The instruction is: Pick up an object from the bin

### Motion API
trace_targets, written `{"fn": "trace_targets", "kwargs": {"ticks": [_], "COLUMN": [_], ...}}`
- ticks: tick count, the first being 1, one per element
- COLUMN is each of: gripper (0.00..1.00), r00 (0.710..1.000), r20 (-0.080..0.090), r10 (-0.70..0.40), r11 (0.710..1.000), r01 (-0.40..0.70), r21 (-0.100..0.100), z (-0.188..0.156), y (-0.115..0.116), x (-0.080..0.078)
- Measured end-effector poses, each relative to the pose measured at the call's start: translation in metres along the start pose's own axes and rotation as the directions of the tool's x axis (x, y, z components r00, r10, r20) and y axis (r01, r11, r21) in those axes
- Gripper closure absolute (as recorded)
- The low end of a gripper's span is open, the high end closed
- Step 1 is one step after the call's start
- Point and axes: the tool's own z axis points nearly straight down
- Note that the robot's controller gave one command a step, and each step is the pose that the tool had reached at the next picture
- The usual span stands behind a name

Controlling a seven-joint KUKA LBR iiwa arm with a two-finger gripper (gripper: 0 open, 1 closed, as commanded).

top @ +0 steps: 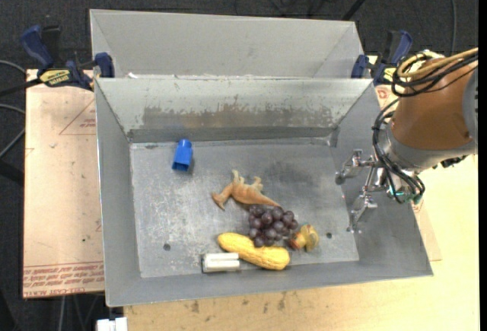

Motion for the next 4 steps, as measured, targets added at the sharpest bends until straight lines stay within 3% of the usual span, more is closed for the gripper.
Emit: {"fn": "trace_targets", "kwargs": {"ticks": [1,2,3,4], "gripper": [0.0,0.0,1.0,1.0], "r00": [1.0,0.998,0.98,0.98], "r20": [0.007,0.016,0.01,0.01], "r10": [-0.003,0.06,0.2,0.2], "r11": [1.0,0.998,0.98,0.98], "r01": [0.003,-0.06,-0.2,-0.2], "r21": [0.001,0.003,-0.003,-0.003], "z": [-0.004,0.015,0.063,0.063], "y": [0.0,0.009,0.114,0.114], "x": [-0.002,0.003,0.002,0.002]}}
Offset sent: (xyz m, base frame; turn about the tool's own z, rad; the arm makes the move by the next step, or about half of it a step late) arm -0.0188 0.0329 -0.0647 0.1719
